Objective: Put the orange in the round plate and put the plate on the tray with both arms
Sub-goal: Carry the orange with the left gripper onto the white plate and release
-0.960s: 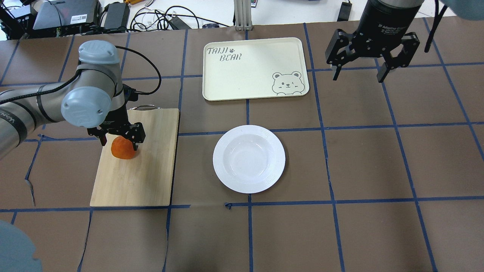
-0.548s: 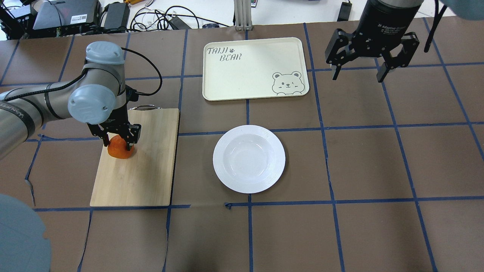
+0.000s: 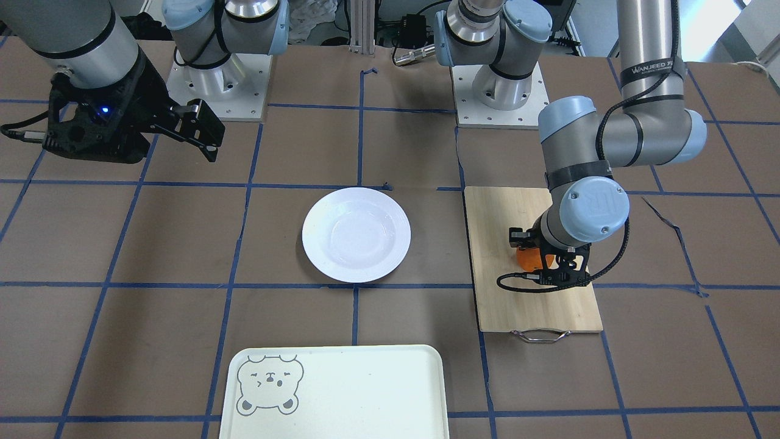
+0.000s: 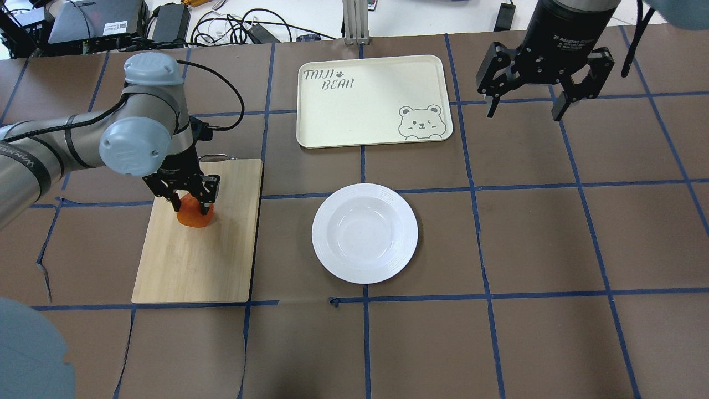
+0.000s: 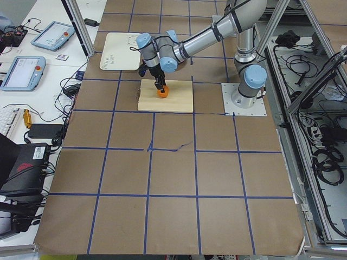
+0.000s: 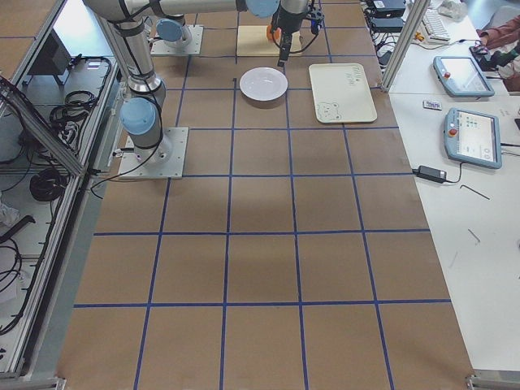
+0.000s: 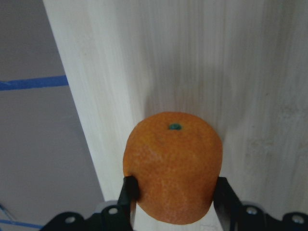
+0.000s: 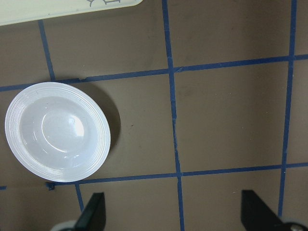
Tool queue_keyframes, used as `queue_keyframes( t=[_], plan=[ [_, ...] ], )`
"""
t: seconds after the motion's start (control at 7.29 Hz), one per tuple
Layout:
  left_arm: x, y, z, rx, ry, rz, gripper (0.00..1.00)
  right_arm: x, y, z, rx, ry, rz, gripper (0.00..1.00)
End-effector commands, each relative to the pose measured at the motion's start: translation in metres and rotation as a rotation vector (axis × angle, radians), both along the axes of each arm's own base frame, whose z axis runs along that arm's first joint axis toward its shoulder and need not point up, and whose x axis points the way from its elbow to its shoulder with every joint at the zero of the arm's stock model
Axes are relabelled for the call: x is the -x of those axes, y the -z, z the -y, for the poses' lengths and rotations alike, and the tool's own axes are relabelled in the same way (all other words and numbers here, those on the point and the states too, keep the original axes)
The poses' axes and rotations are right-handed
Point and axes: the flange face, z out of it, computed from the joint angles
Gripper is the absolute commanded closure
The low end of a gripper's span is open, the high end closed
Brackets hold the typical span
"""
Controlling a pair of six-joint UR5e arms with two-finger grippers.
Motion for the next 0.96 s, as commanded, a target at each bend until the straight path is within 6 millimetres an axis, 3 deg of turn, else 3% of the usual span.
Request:
queue_keyframes(
  t=[0.0, 0.27, 0.55, 0.69, 0.82],
  plan=[
    [0.078, -0.023, -0.009, 0.009, -0.070, -0.131, 0.94, 0.000, 0.000, 0.000, -0.001, 0.000, 0.001, 0.00],
    [0.176, -0.028, -0.029, 0.007, -0.157, -0.221, 0.94, 0.002, 0.001, 0.001, -0.001, 0.003, 0.001, 0.00],
    [0.248, -0.026, -0.053, -0.011, -0.194, -0.310, 0.94, 0.002, 0.001, 0.001, -0.001, 0.005, 0.000, 0.00],
    [0.265, -0.012, -0.064, -0.035, -0.175, -0.320, 0.94, 0.002, 0.002, 0.002, -0.001, 0.005, 0.000, 0.00],
    [0.268, 0.008, -0.070, -0.068, -0.147, -0.308, 0.94, 0.002, 0.002, 0.002, -0.003, 0.005, 0.000, 0.00]
  ],
)
